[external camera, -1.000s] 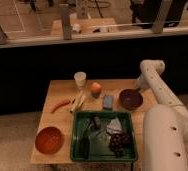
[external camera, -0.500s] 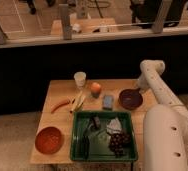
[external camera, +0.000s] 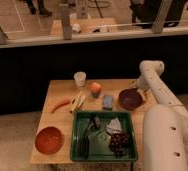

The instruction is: Place eraser in paper cup

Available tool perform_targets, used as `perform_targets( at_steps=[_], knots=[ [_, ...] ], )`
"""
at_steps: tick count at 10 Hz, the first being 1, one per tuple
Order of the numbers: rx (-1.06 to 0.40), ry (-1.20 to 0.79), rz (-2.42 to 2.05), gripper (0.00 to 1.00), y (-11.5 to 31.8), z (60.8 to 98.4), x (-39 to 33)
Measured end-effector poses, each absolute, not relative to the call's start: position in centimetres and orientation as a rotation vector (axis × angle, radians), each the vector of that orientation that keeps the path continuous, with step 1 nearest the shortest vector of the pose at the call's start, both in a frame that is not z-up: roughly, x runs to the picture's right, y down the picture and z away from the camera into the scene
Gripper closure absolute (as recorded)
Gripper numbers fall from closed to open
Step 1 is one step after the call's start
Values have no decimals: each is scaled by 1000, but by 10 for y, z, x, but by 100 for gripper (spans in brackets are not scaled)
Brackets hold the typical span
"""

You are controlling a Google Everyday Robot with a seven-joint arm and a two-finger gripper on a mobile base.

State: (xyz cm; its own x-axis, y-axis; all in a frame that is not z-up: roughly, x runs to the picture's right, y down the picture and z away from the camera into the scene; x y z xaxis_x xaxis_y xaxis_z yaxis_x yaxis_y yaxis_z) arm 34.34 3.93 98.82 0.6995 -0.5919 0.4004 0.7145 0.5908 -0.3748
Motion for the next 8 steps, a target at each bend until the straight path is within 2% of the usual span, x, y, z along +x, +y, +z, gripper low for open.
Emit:
perform_targets(
  at_steps=[3, 8],
  knots=[
    [-520, -251, -768, 20, 33, 984, 340],
    [-441, -264, -802, 20, 4, 947, 331]
  ],
)
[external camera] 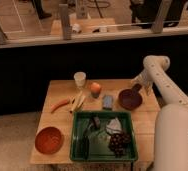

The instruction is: Place eraser in paper cup

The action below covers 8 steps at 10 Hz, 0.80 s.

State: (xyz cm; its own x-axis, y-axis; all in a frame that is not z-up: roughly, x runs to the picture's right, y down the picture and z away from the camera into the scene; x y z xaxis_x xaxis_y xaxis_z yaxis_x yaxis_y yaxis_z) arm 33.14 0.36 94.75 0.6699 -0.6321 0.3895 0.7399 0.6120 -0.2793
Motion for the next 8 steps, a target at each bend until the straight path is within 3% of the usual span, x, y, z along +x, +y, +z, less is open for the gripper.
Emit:
perform_targets(
  at_steps=[8],
  knots=[
    [-399, -280, -828, 20, 8, 955, 321]
  ],
)
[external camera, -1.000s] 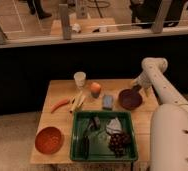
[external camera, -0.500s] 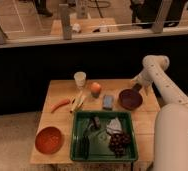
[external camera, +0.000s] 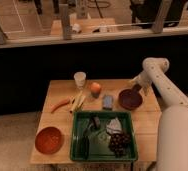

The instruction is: Place eraser in paper cup

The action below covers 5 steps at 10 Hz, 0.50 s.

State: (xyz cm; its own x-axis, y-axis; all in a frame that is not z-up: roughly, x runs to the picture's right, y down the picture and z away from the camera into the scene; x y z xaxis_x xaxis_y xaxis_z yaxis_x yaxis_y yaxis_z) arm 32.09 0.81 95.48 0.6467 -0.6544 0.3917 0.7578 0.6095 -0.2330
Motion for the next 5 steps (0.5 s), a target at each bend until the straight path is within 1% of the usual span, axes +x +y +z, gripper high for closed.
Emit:
perform_targets(
  at_steps=[5],
  knots=[
    [-418, -285, -843, 20, 18, 967, 311]
  ],
)
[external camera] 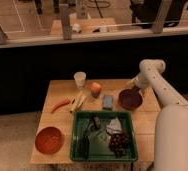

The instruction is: Place eraser in paper cup

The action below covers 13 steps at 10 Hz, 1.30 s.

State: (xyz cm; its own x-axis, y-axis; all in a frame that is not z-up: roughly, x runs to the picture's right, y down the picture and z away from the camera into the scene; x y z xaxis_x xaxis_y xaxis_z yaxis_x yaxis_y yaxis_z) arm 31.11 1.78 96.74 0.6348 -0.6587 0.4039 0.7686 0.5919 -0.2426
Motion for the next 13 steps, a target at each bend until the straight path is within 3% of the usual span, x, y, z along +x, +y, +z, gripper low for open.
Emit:
perform_targets(
  at_steps=[10, 13],
  knots=[
    [-459, -258, -847, 22, 31, 982, 309],
    [-467, -260, -839, 50, 32, 985, 309]
  ],
)
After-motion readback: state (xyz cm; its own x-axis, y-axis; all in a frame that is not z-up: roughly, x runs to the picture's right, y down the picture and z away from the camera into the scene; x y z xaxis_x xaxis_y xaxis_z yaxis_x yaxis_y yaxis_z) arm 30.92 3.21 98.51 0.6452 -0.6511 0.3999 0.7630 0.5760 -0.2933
